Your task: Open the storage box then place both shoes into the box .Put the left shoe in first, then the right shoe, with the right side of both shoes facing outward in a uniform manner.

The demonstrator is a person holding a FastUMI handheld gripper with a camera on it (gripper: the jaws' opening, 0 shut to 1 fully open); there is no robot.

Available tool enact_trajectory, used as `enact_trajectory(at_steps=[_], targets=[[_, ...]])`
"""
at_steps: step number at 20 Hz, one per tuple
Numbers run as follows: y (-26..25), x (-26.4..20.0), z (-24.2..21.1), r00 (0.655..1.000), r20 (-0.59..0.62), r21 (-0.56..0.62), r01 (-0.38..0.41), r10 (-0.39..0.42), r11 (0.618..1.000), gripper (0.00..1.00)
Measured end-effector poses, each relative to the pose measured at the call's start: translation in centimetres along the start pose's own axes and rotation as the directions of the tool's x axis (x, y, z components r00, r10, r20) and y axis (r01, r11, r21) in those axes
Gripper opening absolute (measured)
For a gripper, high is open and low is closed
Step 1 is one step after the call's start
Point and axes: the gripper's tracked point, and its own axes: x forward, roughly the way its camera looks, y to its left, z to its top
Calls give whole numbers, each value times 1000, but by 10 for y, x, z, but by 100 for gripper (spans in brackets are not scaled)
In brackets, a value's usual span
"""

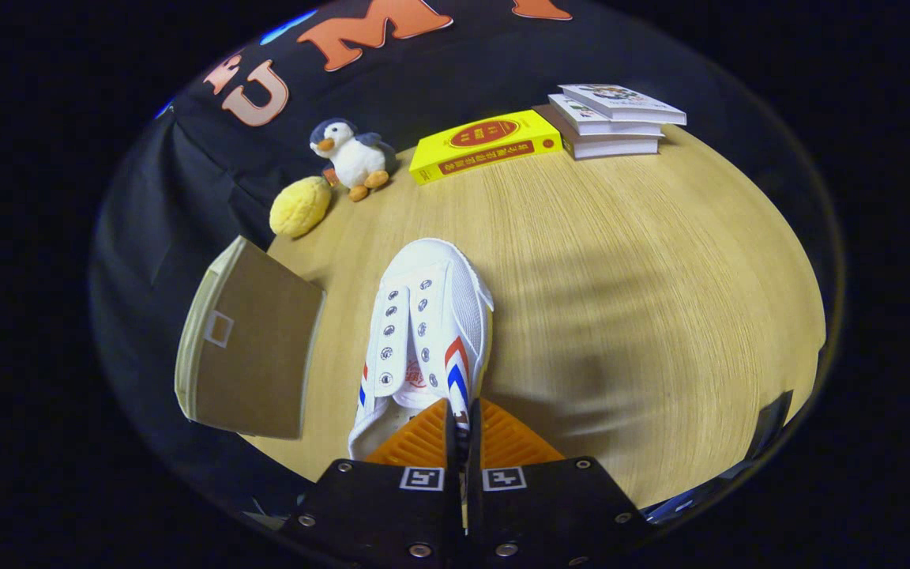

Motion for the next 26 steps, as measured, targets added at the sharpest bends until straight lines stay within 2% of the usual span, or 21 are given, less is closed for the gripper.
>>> enact_trajectory(at_steps=[5, 12, 18, 21, 26], targets=[[74, -30, 52, 995, 71, -57, -64, 68, 996, 3], [184, -40, 61, 976, 49, -125, -203, 210, 971, 3], [272, -14, 47, 956, -33, -155, -293, 292, 943, 4], [296, -4, 36, 957, -65, -146, -291, 284, 945, 4], [302, 15, 15, 976, -116, -167, -203, 185, 965, 4]])
